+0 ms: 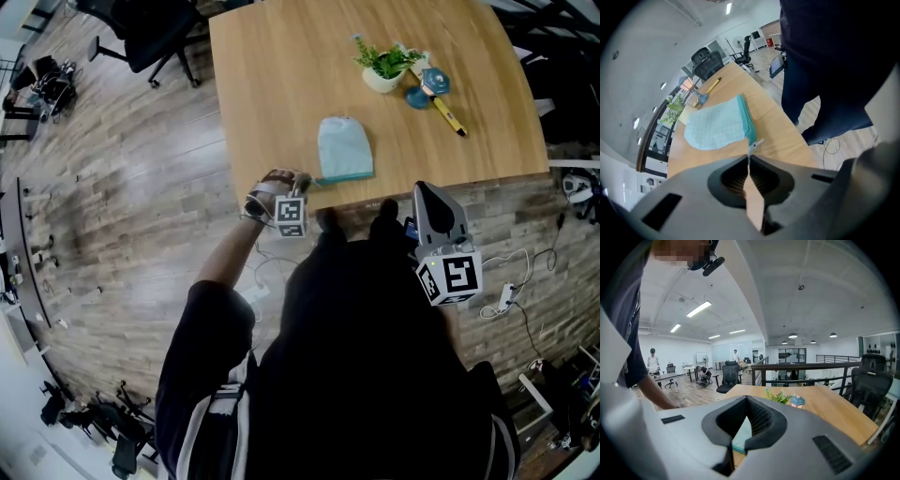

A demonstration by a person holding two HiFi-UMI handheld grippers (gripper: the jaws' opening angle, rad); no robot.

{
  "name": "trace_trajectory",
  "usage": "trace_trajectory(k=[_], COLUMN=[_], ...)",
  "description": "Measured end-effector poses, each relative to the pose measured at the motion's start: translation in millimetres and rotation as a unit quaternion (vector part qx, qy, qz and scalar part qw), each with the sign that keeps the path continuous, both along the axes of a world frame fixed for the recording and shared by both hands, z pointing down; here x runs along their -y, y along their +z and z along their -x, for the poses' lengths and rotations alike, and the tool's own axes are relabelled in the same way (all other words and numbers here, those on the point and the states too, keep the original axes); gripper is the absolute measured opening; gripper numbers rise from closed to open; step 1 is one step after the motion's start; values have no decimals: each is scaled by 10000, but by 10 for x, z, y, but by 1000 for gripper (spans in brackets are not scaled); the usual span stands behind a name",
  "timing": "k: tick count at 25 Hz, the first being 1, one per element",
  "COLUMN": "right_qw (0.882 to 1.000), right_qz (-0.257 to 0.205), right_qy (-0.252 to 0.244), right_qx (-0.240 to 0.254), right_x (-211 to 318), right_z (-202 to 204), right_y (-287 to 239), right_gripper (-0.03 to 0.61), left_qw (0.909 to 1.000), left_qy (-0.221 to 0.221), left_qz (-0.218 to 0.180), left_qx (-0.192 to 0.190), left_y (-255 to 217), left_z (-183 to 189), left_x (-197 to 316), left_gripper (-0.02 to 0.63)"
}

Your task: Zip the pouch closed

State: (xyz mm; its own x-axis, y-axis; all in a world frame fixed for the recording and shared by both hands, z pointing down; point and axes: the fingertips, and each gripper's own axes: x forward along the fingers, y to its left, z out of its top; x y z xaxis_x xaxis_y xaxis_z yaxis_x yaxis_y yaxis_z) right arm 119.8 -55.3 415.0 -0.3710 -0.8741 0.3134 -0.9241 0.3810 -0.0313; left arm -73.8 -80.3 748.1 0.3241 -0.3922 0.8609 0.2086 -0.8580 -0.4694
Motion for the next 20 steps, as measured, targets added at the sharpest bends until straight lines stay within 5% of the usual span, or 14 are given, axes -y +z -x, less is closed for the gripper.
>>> trace_trajectory(k=[9,13,16,20], right_qw=[10000,10000,10000,10000], right_qz=[-23,-20,-7,33], right_qy=[76,17,17,-30], right_qx=[16,21,50,86], right_x=[-26,-9,7,23], right_z=[-67,-54,-39,-15], right_y=[-1,2,5,39], right_gripper=[12,12,12,12], left_qw=[9999,9965,9861,9593], left_qy=[-126,-528,-990,-1564], left_qz=[71,381,753,1112], left_qx=[-55,-528,-1106,-2070], left_y=[-21,-212,-492,-979], left_z=[-29,-123,-243,-432], left_x=[-7,-7,-19,-30], left_gripper=[6,6,6,6])
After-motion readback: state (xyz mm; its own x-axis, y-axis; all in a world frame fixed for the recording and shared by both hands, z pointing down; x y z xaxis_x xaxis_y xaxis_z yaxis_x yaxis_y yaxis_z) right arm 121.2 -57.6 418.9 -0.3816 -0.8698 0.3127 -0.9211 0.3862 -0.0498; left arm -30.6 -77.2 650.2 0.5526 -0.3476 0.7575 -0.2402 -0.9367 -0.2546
